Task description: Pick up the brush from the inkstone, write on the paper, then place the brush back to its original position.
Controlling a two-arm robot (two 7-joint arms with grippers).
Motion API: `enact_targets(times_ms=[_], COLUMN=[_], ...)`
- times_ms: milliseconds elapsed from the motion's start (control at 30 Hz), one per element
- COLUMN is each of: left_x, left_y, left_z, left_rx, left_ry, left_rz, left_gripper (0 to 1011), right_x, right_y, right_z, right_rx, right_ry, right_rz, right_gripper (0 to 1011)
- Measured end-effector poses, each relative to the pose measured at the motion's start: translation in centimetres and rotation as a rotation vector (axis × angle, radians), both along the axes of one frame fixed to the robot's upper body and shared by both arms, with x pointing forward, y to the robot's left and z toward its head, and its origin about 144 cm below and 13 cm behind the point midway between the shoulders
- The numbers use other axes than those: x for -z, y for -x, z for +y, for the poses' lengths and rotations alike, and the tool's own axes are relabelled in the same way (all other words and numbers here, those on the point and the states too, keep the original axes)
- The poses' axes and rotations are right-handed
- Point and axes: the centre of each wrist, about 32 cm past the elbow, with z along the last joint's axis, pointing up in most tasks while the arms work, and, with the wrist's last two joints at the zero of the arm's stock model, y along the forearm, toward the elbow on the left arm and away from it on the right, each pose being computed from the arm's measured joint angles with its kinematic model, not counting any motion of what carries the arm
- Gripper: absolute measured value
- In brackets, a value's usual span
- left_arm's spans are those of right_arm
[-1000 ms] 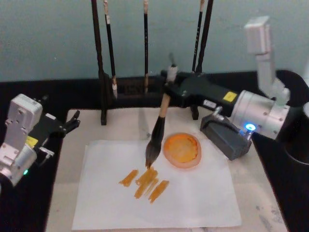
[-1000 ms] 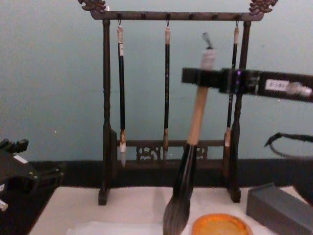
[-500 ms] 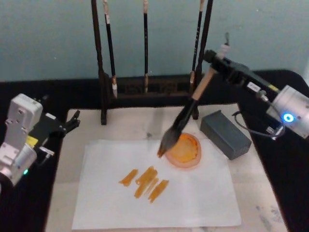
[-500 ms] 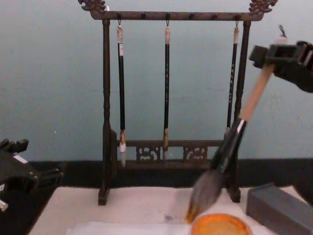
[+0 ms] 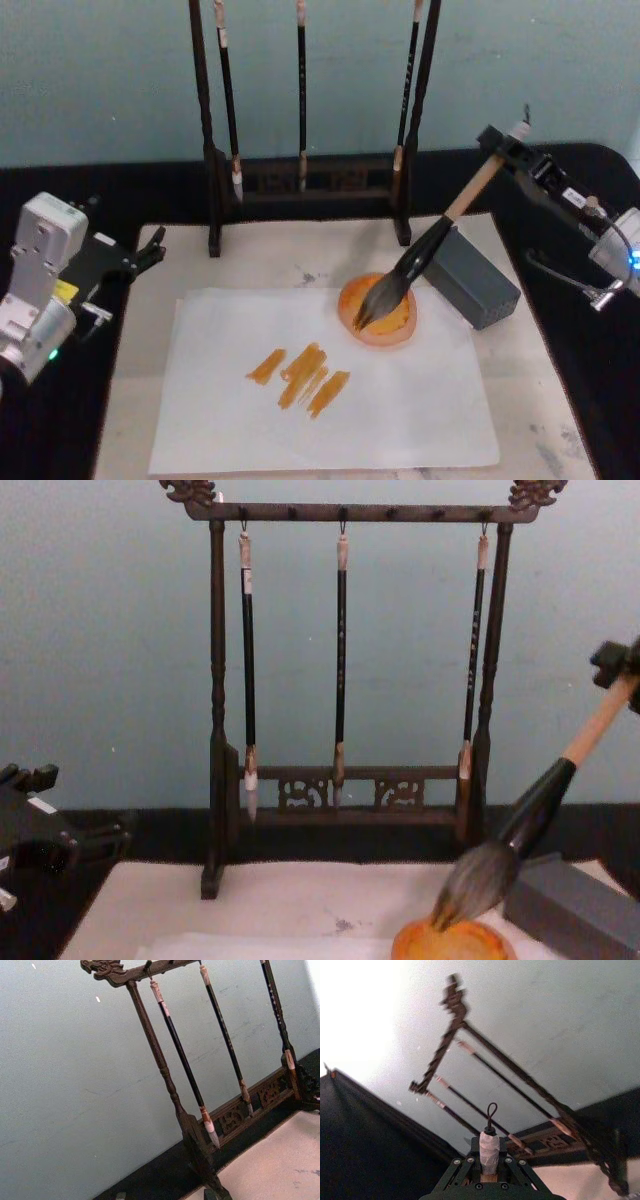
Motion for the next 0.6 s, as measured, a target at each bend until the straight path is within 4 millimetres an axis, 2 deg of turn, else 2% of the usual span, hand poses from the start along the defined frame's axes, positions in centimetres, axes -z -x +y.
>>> enact_targets(times_ms=[267,600], left_x=[0.0,0.0], left_y=[0.0,0.0], left_z=[0.0,0.0], left_rx=[0.0,0.0], left_ry=[0.0,0.0], left_rz=[0.0,0.0], left_gripper=[1010,1010], right_x=[2.3,4.0], right_y=[-0.6,-1.8], right_z=[-0.8,-0.3], right_rx=[0.03,0.108], right_ry=[-0.096,-0.053], right_rz=[0.111,0.168], right_gripper=[176,176])
